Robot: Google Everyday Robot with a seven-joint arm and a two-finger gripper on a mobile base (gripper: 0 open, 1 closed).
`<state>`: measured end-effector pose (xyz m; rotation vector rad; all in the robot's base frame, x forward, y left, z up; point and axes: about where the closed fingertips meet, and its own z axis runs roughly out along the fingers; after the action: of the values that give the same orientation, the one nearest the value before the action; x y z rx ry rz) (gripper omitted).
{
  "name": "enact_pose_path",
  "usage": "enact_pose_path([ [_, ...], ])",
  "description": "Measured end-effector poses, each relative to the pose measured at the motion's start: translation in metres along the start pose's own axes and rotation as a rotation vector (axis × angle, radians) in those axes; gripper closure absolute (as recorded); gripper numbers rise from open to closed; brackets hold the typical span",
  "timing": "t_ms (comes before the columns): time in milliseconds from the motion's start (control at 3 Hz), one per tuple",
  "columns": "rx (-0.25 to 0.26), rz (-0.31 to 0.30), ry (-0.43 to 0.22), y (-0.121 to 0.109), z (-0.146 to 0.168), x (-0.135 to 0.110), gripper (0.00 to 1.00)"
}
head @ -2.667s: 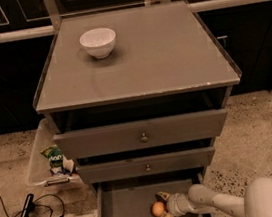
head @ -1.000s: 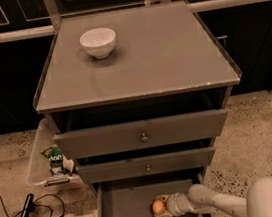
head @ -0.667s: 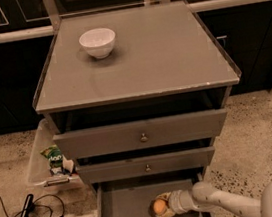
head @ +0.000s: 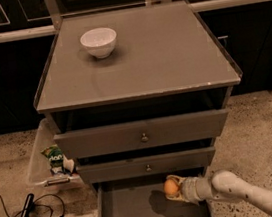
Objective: Pick orange from bottom drawer and place on counter
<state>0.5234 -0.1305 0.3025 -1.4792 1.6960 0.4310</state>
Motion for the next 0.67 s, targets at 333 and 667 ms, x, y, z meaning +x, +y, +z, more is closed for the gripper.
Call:
enact_pose_path([
  [333,0.0,0.0,0.0,0.0,0.0,0.0,1.0],
  [667,0.014,-0.073,-0.018,0.005,-0.022,-0.034,1.0],
])
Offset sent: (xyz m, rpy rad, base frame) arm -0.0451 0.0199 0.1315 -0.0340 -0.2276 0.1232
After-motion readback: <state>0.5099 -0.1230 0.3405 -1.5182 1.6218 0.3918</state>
